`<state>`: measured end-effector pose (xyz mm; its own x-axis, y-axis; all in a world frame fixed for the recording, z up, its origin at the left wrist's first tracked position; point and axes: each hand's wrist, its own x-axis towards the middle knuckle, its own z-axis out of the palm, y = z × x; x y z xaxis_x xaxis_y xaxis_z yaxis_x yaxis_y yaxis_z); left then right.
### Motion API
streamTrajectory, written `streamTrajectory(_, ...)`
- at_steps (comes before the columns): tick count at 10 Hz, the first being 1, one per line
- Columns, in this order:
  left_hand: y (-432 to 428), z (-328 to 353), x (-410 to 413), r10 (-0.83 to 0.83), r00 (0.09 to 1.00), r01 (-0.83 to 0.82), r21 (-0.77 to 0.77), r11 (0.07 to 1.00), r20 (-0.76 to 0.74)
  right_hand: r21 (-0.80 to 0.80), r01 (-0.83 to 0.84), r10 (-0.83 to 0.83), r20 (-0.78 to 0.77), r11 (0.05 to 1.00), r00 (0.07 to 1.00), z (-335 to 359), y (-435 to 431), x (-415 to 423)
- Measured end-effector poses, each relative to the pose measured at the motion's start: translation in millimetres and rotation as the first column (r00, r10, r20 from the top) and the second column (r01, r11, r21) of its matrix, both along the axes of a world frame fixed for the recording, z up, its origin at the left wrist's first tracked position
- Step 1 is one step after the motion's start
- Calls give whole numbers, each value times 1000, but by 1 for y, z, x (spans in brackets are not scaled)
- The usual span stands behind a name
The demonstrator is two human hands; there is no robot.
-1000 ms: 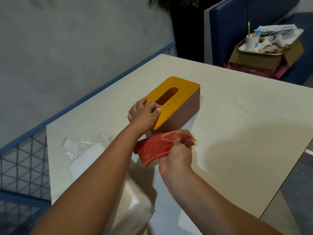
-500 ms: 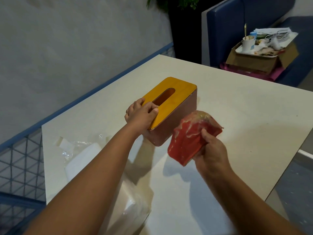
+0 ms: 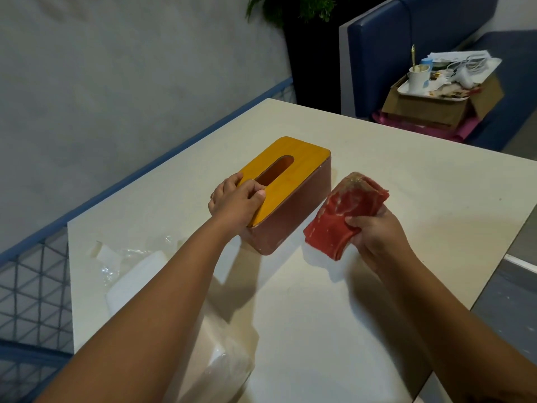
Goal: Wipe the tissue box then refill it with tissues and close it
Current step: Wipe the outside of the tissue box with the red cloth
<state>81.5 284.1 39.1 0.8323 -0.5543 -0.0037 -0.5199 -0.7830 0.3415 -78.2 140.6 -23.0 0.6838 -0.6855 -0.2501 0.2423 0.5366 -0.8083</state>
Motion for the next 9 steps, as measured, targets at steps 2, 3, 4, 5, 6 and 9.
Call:
streamTrajectory(2, 0, 1, 0, -4, 1000, 4, 4, 1000, -10, -104, 193, -195, -10, 976, 981, -3, -3, 39)
streamTrajectory(3, 0, 2, -1, -3, 1000, 3, -3, 1000, -9, -129, 179, -181, -5, 975, 983, -11, 9, 50)
streamTrajectory(4, 1, 2, -1, -5, 1000, 5, -8, 1000, -14, -114, 165, -161, 49, 980, 986, -15, 26, 45)
streamTrajectory(5, 0, 1, 0, -3, 1000, 3, -12, 1000, -7, -55, 141, -133, 131, 988, 982, -12, 54, 40)
streamTrajectory(6, 0, 0, 0, -1, 1000, 1, -21, 1000, -7, -3, 135, -133, 131, 991, 982, -5, 84, 35)
streamTrajectory(9, 0, 0, 0, 8, 1000, -9, -32, 999, -16, 40, -58, 56, 46, 997, 997, -6, 133, 19)
